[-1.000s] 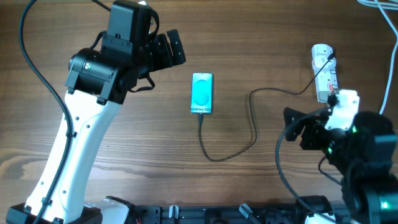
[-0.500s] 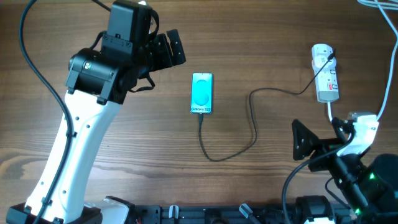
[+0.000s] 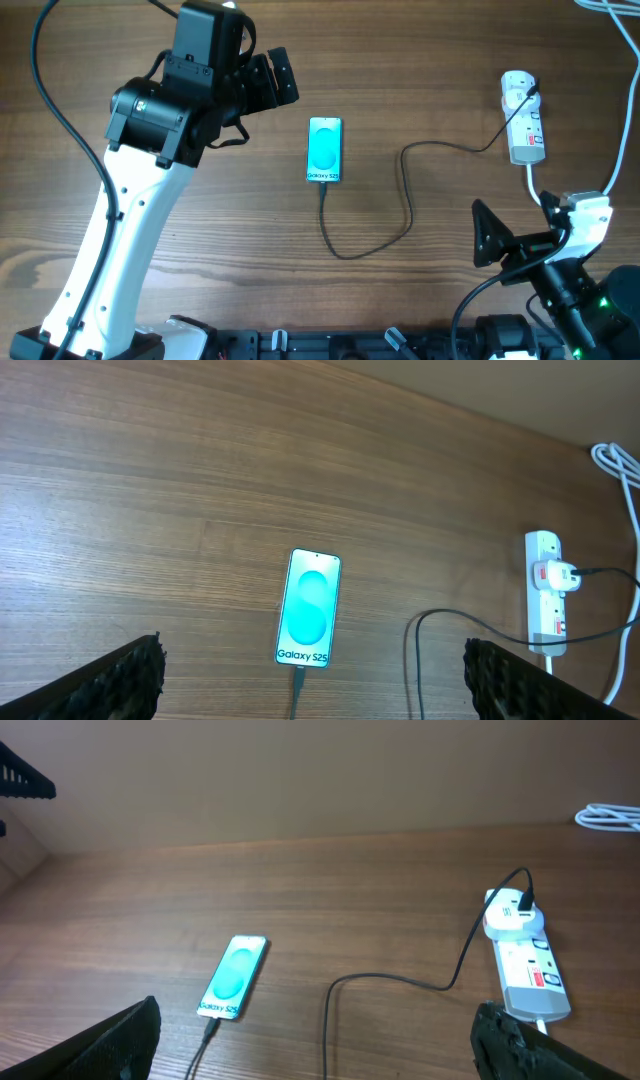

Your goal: Plug charger to phone and switch on socket

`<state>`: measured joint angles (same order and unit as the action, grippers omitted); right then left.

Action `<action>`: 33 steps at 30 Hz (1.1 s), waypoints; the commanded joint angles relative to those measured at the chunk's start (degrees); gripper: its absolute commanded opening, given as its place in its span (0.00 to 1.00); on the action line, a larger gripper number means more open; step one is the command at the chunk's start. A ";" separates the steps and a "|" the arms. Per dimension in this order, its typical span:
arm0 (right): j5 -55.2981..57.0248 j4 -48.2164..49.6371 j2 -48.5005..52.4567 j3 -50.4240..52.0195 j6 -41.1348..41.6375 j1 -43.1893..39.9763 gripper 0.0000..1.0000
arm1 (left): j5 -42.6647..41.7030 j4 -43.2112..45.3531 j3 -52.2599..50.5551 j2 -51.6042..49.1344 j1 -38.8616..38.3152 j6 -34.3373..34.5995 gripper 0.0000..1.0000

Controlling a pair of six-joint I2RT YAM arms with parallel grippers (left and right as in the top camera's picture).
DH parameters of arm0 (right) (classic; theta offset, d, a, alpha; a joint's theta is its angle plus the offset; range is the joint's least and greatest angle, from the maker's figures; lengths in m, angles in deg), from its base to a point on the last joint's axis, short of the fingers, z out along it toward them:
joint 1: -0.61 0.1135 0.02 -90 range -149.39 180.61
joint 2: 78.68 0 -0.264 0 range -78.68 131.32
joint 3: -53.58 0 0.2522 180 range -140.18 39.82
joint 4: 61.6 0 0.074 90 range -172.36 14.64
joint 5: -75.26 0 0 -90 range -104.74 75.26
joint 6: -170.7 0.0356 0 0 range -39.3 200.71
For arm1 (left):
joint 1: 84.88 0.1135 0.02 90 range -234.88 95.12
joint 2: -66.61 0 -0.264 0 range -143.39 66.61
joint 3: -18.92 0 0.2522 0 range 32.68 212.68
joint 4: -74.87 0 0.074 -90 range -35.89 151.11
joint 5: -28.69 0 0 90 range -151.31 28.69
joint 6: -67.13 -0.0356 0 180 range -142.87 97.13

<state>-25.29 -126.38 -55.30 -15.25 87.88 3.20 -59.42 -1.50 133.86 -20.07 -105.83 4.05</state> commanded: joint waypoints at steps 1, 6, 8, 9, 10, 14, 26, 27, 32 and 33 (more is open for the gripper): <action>-1.20 0.44 -1.03 0.44 -1.20 0.35 1.00 | 0.76 0.15 -0.37 0.04 0.17 0.55 1.00; -1.20 0.44 -1.27 0.46 -2.10 0.35 1.00 | 0.79 0.15 -0.37 0.04 0.17 0.55 1.00; -1.44 0.39 -1.27 0.46 -2.56 0.35 1.00 | 0.79 0.15 -0.37 0.04 0.17 0.55 1.00; -1.66 0.39 -1.27 0.46 -2.51 0.35 1.00 | 0.79 0.15 -0.37 0.04 0.17 0.55 1.00; -1.64 0.42 -1.27 0.44 -2.51 0.35 1.00 | 0.79 0.15 -0.37 0.04 0.17 0.55 1.00; -1.60 0.48 -1.27 0.44 -3.58 0.35 1.00 | 0.79 0.15 -0.37 0.04 0.17 0.55 1.00; -0.76 13.25 -9.22 13.97 -5.42 0.48 1.00 | 0.79 0.15 -0.37 0.04 0.17 0.55 1.00; -1.16 17.07 -10.95 17.33 -5.18 0.48 1.00 | 0.79 0.15 -0.37 0.04 0.17 0.55 1.00; -1.81 33.24 -18.36 31.34 -3.78 0.74 1.00 | 0.79 0.15 -0.37 0.04 0.17 0.55 1.00; -1.84 35.19 -19.41 33.29 -3.89 0.90 1.00 | 0.79 0.15 -0.35 0.04 0.17 0.52 1.00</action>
<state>-26.32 -94.87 -71.15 13.23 83.43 3.53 -59.42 -1.50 133.86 -20.07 -105.83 4.05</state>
